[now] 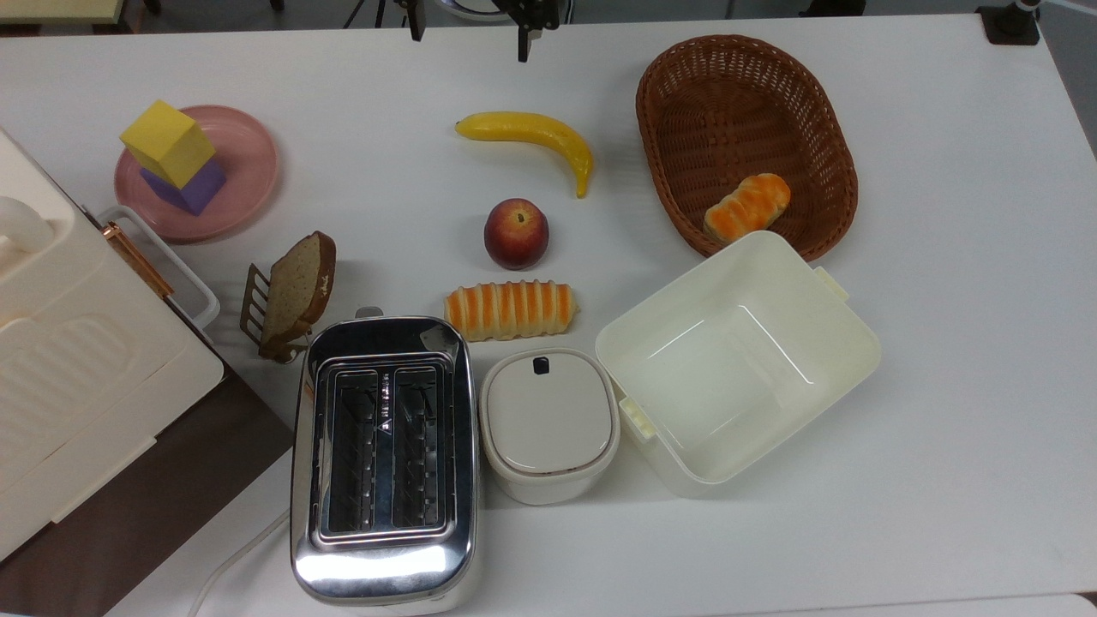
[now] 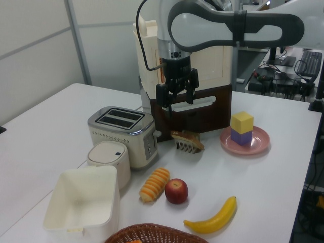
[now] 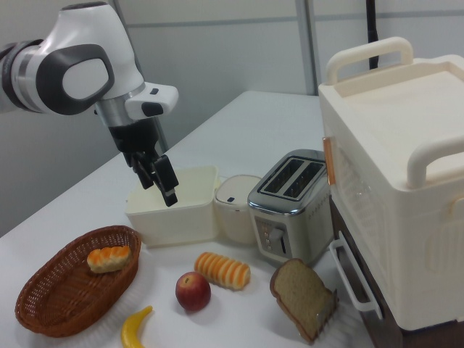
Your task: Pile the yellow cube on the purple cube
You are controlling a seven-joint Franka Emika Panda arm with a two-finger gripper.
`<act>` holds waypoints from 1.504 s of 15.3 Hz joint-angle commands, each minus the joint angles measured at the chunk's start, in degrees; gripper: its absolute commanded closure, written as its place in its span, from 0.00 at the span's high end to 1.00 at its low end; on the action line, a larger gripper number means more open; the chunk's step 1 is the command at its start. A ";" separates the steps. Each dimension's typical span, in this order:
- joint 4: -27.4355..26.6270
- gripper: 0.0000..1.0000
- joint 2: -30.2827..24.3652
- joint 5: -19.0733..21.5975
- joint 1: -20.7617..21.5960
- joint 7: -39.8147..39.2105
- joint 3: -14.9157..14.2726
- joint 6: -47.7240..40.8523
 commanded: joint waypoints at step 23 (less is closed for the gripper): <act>-0.55 1.00 -0.03 -0.43 12.50 -3.92 -18.70 0.87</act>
